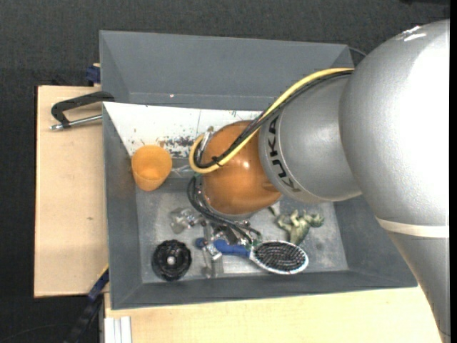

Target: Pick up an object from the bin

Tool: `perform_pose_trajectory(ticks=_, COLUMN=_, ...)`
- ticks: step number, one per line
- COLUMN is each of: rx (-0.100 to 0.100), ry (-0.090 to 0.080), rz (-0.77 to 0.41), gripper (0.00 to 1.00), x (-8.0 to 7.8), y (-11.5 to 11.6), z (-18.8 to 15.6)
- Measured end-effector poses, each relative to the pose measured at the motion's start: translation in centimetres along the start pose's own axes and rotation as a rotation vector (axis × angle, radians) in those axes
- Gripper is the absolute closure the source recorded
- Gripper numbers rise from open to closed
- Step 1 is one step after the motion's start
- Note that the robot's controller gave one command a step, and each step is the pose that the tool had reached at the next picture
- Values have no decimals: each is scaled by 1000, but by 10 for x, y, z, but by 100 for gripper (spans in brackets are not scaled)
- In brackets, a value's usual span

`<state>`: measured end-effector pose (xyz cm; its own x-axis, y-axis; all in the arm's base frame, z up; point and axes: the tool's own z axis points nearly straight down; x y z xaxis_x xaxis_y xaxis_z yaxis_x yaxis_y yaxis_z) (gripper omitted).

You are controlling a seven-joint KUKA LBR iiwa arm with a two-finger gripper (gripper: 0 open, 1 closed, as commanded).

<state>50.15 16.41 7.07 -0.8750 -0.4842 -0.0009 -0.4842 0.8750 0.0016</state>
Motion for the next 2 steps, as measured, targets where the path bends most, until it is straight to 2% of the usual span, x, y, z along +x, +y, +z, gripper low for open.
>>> perform_pose_trajectory(ticks=1, rx=-2, ry=-6, rz=246, gripper=0, x=-45, y=55, z=0)
perform_pose_trajectory(ticks=2, rx=0, ry=-5, rz=247, gripper=100, x=-45, y=53, z=-1)
